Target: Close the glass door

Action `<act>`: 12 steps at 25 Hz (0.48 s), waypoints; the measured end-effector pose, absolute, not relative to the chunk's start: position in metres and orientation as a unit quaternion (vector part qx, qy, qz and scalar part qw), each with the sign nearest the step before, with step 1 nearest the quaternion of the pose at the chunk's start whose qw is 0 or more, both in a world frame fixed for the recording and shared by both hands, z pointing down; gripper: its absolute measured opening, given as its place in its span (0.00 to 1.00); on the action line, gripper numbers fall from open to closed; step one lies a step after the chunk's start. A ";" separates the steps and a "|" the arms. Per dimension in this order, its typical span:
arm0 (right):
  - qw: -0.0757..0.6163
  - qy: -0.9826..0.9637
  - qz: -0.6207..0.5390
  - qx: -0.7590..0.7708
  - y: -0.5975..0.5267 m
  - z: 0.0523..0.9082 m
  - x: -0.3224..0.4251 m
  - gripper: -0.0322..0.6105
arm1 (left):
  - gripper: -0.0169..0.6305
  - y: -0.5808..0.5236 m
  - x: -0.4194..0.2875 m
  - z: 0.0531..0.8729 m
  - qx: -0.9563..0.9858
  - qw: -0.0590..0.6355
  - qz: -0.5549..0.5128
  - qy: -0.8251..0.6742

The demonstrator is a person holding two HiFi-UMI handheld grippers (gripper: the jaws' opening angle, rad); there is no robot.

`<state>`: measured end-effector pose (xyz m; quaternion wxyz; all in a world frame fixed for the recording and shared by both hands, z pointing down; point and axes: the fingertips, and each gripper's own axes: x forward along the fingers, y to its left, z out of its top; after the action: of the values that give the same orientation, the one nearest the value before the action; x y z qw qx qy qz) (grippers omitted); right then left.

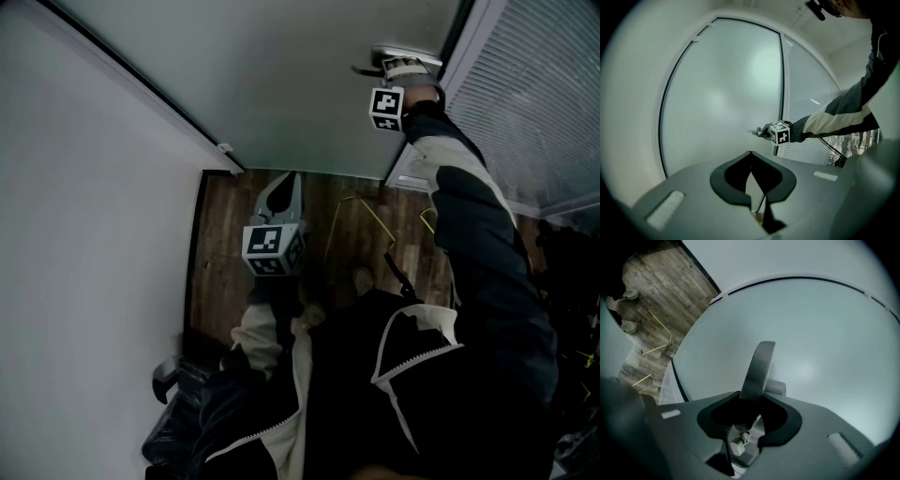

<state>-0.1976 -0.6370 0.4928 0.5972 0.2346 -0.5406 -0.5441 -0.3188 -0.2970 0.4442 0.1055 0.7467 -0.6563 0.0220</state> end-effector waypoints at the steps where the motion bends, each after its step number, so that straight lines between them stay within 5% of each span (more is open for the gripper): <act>1: 0.596 -0.546 -0.540 0.234 -0.636 0.493 -0.197 0.25 | 0.03 -0.298 -0.318 0.445 0.748 0.105 0.023 -0.655; 4: 0.595 -0.564 -0.524 0.232 -0.634 0.497 -0.197 0.26 | 0.03 -0.302 -0.318 0.448 0.751 0.104 0.019 -0.652; 7: 0.593 -0.579 -0.511 0.230 -0.630 0.498 -0.198 0.41 | 0.03 -0.307 -0.318 0.448 0.754 0.104 0.014 -0.649; 12: 0.541 -0.641 -0.477 0.263 -0.593 0.473 -0.202 0.42 | 0.03 -0.315 -0.314 0.442 0.758 0.109 0.000 -0.643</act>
<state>-0.2020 -0.5928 0.4727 0.5405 0.2626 -0.6410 -0.4775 -0.3144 -0.3147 0.4420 0.1089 0.7583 -0.6428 0.0003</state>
